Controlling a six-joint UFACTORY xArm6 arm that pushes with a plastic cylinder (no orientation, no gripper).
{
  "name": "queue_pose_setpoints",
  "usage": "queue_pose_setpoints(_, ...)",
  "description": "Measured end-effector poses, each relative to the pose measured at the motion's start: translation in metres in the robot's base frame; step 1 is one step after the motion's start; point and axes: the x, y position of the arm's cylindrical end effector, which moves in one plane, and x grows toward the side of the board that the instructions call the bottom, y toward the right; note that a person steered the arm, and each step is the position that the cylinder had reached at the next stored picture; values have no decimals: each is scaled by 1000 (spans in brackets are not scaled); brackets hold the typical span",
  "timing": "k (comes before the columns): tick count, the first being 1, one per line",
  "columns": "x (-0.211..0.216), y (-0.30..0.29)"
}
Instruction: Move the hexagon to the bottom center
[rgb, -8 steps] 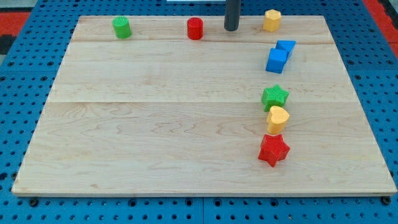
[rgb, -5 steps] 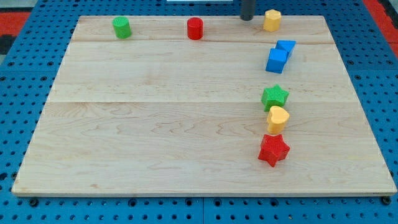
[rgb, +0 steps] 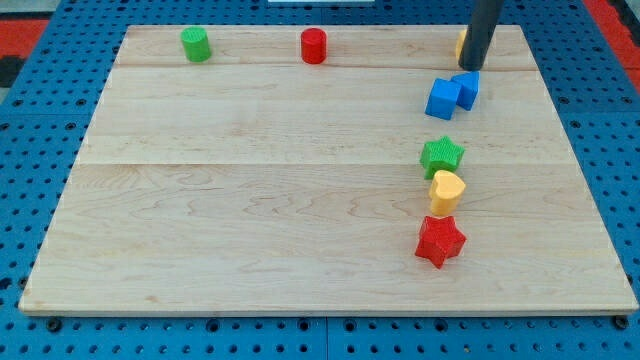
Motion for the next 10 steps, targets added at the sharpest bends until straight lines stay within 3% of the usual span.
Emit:
queue_pose_setpoints(3,-73,79)
queue_pose_setpoints(4,-74,40)
queue_pose_setpoints(6,33,-73)
queue_pose_setpoints(8,-5,10)
queue_pose_setpoints(9,-39,2)
queue_pose_setpoints(10,6,-48)
